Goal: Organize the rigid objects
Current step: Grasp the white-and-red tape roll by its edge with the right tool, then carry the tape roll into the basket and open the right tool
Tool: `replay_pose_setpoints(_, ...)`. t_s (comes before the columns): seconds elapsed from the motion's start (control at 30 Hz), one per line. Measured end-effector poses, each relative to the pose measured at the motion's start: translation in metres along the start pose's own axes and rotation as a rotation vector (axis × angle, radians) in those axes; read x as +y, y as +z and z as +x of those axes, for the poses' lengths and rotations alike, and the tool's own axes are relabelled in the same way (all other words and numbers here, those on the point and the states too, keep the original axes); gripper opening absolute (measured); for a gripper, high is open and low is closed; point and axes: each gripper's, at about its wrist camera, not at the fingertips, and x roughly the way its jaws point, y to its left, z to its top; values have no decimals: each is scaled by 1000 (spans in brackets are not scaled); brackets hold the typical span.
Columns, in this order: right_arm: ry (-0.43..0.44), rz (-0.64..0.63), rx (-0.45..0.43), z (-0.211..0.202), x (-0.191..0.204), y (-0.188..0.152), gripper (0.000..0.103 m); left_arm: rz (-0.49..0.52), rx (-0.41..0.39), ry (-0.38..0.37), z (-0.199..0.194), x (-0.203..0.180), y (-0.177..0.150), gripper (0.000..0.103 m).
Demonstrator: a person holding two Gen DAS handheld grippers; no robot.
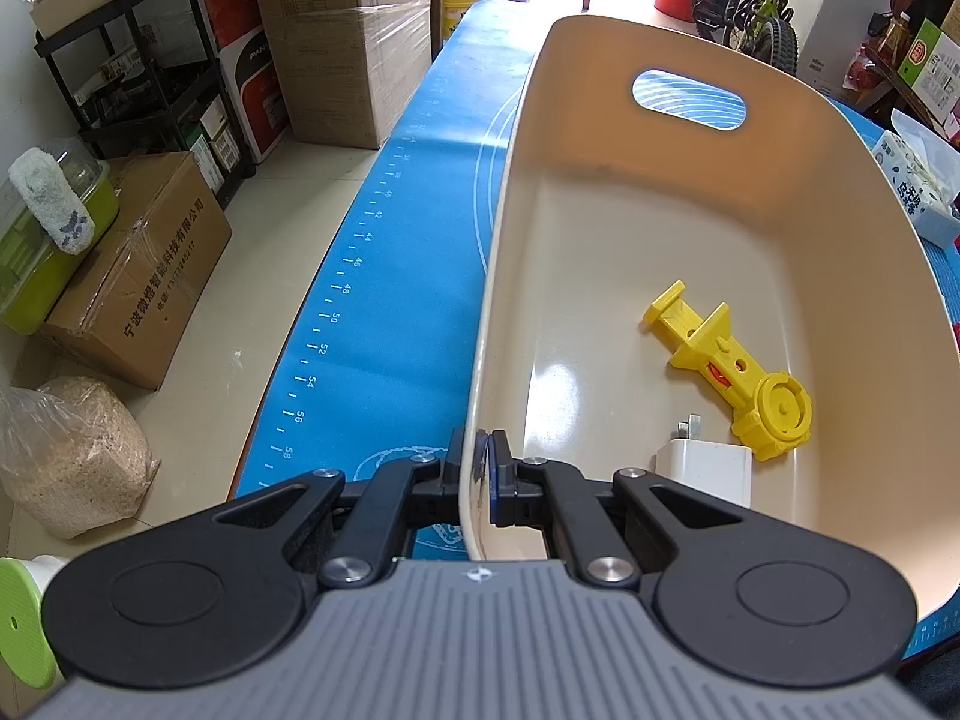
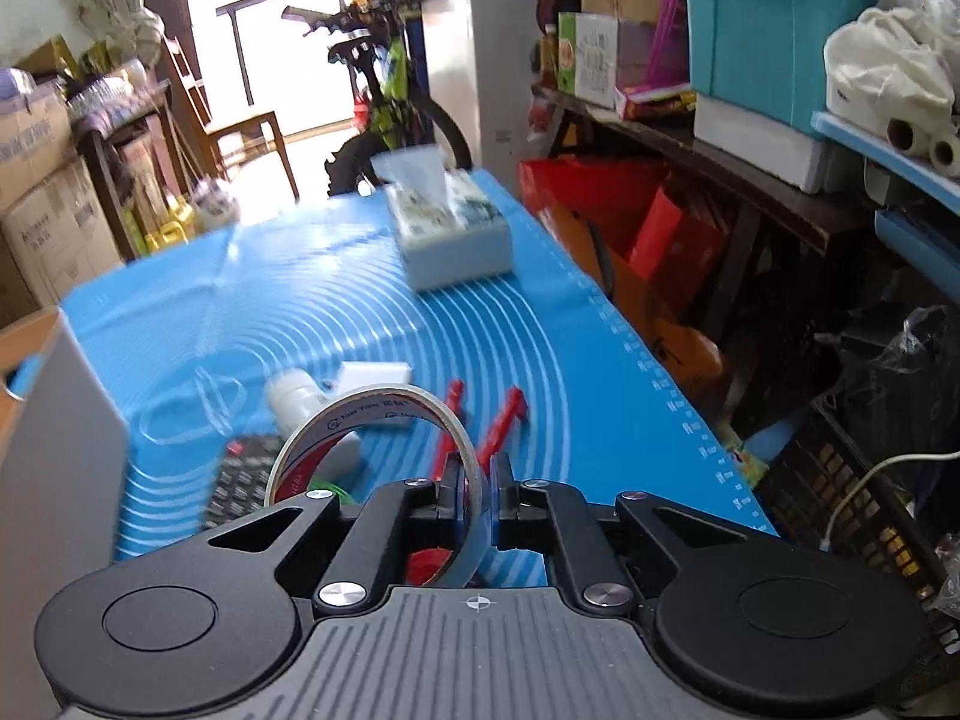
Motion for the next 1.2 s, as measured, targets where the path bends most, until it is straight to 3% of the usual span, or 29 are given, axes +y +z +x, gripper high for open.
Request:
replay_pose_setpoints(0.33, 195, -42, -92, -44, 55, 25, 19, -7, -1, -2, 0, 0, 0, 7)
replay_pose_setpoints(0.73, 422, -275, -92, -64, 184, 17, 19, -7, -6, -3, -1, 0, 0, 7)
replay_pose_setpoints(0.93, 437, -406, -15, -60, 236, -11, 19, 1, -7, -3, -2, 0, 1, 7)
replay_pose_setpoints(1.2, 414, -520, 116, -45, 261, -42, 19, -2, -14, -13, -2, 2, 1, 7)
